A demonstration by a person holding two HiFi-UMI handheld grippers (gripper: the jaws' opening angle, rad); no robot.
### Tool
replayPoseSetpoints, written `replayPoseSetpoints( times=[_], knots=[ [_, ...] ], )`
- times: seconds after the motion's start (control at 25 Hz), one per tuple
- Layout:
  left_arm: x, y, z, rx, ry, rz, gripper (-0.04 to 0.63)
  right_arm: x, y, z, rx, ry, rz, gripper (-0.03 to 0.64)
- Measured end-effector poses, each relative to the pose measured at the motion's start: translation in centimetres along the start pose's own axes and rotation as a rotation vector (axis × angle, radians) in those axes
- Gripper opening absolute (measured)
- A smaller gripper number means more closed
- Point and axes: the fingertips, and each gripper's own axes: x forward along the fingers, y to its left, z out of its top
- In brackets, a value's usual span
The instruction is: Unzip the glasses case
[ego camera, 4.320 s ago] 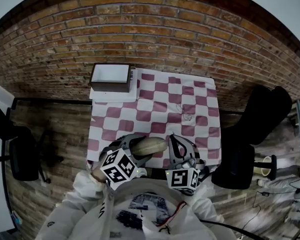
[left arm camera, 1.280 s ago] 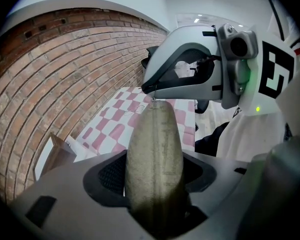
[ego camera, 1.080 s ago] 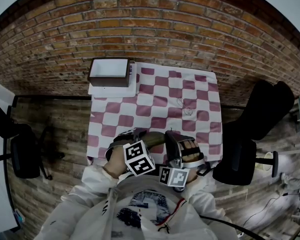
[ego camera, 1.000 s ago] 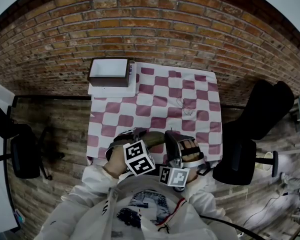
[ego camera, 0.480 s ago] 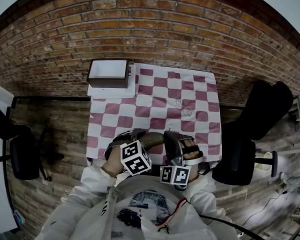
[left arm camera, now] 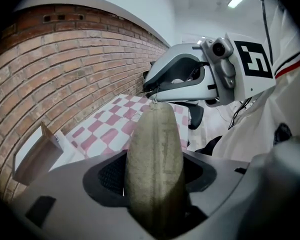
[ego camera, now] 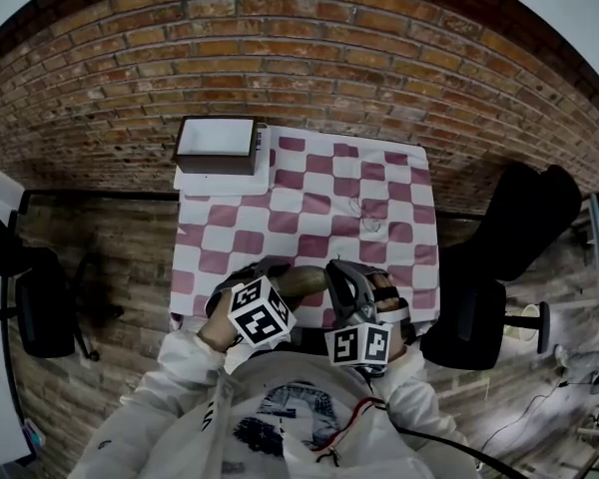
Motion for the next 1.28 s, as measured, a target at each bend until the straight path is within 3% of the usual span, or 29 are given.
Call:
replayPoseSetpoints(
  times=[0.16,0.6,1.0,1.28],
  knots=[
    [-0.3,0.3,-0.7,-0.038,-0.008,0.006,0.291,-0.4,-0.1,-0.6,0.032,0.01,0.017,0.034],
    [-2.2,1.0,-0.8,-0.157,-0.135,0.064,0.291,-2.1,-3.0,-0.7,0.396,-0.082,0.003,0.034],
    [-2.9,0.6,0.5,-0.26,-0.216,0.094,0.291,-3.2,-3.9,-0.7,0.531,-0.188,0.015,0.034],
    [-4.0,-0.7,3.8,-0.416,-0.373,0.058,0.291,-5.0,-5.8,-3.4,0.733,-0.235,-0.005,0.034]
  ],
)
